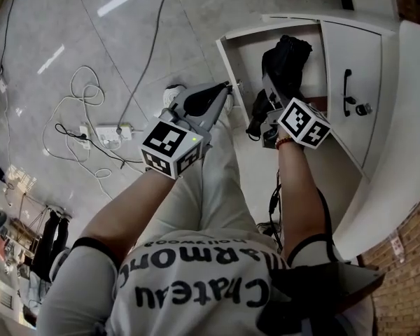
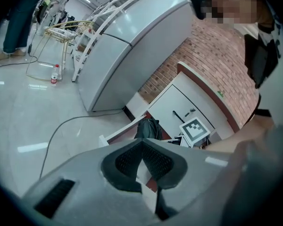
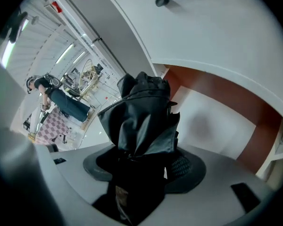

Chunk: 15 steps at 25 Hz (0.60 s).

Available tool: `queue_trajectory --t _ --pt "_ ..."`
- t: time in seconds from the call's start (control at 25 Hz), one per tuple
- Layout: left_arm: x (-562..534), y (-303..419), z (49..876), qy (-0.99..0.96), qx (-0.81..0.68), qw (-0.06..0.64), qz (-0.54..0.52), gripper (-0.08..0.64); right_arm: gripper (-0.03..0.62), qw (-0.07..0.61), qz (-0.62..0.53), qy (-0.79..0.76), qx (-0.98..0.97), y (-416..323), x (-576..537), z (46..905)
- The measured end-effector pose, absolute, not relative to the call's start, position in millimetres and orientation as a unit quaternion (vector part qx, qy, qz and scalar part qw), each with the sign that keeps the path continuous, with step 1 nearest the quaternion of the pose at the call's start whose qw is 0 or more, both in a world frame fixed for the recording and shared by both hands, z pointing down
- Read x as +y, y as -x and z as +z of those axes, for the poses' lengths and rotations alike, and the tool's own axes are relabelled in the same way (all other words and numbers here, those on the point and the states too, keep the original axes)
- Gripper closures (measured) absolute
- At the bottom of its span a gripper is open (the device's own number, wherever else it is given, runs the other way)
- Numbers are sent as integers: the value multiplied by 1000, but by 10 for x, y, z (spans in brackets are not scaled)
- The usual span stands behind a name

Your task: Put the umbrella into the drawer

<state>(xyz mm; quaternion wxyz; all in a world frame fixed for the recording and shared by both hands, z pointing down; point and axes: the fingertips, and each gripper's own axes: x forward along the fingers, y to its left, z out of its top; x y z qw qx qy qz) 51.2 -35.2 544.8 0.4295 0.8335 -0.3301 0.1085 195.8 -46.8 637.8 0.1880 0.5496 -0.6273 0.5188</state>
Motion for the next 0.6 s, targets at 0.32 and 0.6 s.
queue_trajectory --t 0.32,0.6 --pt "-302 -416 5718 -837 -321 432 102 545 339 184 548 -560 -593 -2075 -463 6798" --pt "-214 -295 5879 -831 -324 436 119 545 341 193 573 -558 -569 -2168 -439 7092"
